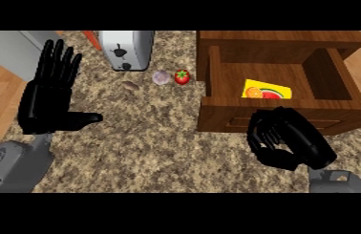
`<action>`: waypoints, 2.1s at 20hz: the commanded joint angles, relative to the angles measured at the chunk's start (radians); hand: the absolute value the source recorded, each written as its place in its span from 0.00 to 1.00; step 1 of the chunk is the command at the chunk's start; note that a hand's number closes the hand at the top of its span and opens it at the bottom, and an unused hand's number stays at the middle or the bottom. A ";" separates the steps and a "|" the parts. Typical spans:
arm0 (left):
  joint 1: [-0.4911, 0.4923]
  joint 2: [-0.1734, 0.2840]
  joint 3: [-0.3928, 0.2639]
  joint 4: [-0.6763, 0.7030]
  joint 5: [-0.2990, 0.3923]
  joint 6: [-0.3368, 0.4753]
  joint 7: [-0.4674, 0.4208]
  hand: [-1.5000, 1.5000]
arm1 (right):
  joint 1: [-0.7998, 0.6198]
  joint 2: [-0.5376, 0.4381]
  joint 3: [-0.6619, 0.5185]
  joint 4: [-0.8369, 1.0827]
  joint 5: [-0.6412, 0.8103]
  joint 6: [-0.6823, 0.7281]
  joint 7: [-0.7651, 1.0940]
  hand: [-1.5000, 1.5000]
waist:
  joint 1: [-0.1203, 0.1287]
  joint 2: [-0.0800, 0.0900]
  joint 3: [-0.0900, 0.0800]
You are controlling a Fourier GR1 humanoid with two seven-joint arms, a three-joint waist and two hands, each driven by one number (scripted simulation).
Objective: Pick up the cup, place it into the drawer and close the drawer
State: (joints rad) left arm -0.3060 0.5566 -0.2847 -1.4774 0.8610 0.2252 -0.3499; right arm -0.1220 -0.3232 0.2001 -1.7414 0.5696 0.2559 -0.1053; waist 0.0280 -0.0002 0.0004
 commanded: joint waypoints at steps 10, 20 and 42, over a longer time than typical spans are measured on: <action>0.150 0.016 0.156 0.056 -0.009 -0.227 -0.024 0.00 | -0.294 0.101 0.018 0.566 0.237 -0.123 -0.095 0.00 | -0.015 0.003 0.000; 0.210 -0.028 0.209 0.005 -0.070 -0.269 -0.014 0.00 | -0.498 0.128 -0.113 1.078 0.237 -0.254 -0.342 0.00 | -0.012 0.005 0.000; 0.196 -0.057 0.220 0.075 -0.096 -0.380 -0.049 0.00 | -0.852 -0.033 -0.258 1.530 0.209 -0.200 -0.479 0.00 | 0.062 0.038 0.002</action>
State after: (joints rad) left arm -0.1253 0.5078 -0.0653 -1.4147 0.7732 -0.1333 -0.3758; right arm -0.9277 -0.3058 -0.0259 -0.2872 0.7702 0.1253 -0.6793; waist 0.0709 -0.0017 -0.0093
